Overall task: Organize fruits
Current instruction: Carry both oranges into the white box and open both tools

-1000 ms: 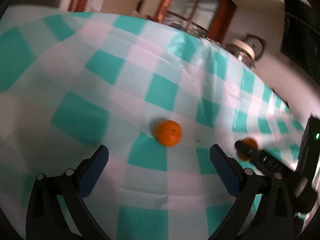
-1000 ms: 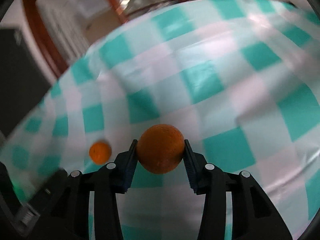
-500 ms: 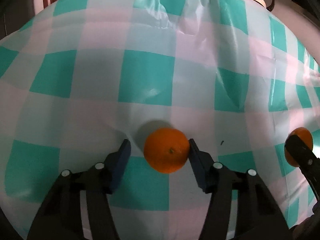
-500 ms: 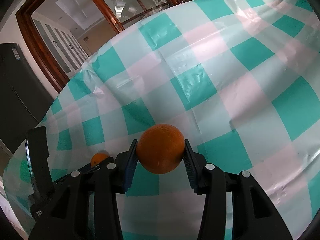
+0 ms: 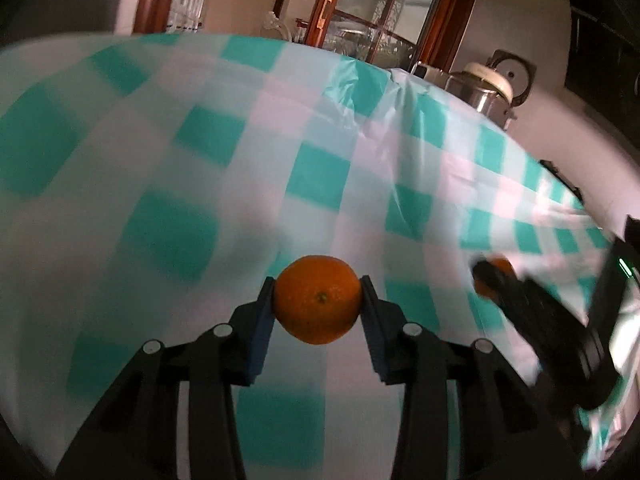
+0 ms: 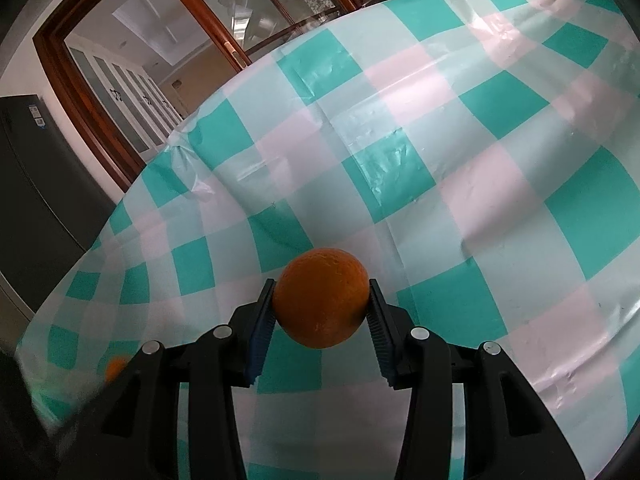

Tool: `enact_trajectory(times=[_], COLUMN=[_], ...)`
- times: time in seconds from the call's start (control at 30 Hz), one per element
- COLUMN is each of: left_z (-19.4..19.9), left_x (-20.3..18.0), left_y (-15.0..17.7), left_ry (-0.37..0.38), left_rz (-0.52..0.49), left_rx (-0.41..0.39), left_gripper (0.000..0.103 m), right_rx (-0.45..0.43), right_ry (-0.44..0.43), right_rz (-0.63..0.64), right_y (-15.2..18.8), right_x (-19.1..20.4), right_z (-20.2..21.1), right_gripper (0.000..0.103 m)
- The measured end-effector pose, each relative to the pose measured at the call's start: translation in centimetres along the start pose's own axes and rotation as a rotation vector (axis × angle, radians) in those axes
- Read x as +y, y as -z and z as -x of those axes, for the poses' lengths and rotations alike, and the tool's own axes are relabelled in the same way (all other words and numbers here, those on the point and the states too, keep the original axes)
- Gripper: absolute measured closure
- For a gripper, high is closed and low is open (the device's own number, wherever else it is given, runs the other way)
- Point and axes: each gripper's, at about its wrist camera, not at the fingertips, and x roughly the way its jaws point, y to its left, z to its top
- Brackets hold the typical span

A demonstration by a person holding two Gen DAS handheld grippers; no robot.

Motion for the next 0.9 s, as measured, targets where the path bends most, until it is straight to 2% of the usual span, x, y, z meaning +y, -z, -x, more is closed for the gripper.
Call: enact_trajectory(times=[0.13,0.23,0.3,0.47,0.63,0.73,0.8,0.9], left_z=[2.9,3.1,2.9,2.0,2.2,2.2,2.3,2.8], left_x=[1.7,1.0,0.6,1.2,1.2,0.9,0.5,-0.4], left_y=[3.1,2.9,2.7,2.9,2.7,3.0,3.1,3.5], left_ry=[0.049,0.097,0.088,0.077,0.044,0.038,0.039,0.060], left_rz=[0.028,0.016,-0.004,0.011,-0.004,-0.028,-0.051,-0.091], left_rx=[0.004,0.008,0.000,0.039,0.024,0.028,0.023,0.019], left_gripper=[0.062,0.061,0.061,0.061,0.061,0.061,0.061,0.061], right_rx=[0.001,0.000,0.002,-0.006,-0.027,0.025,0.061,0.041], right_ry=[-0.001,-0.004,-0.009,-0.012,-0.005,0.005,0.040,0.041], right_rz=[0.001,0.003,0.002,-0.009,-0.022,-0.035,-0.052,-0.025], right_y=[0.0,0.0,0.0,-0.1,0.0,0.6,2.2,5.4], right_x=[0.1,0.1,0.1,-0.1,-0.3,-0.3,-0.4,0.0], right_z=[0.0,0.0,-0.1,-0.1,0.4,0.8,2.8,8.6], right_gripper=[0.059,0.059,0.059,0.059,0.059,0.059,0.059,0.059])
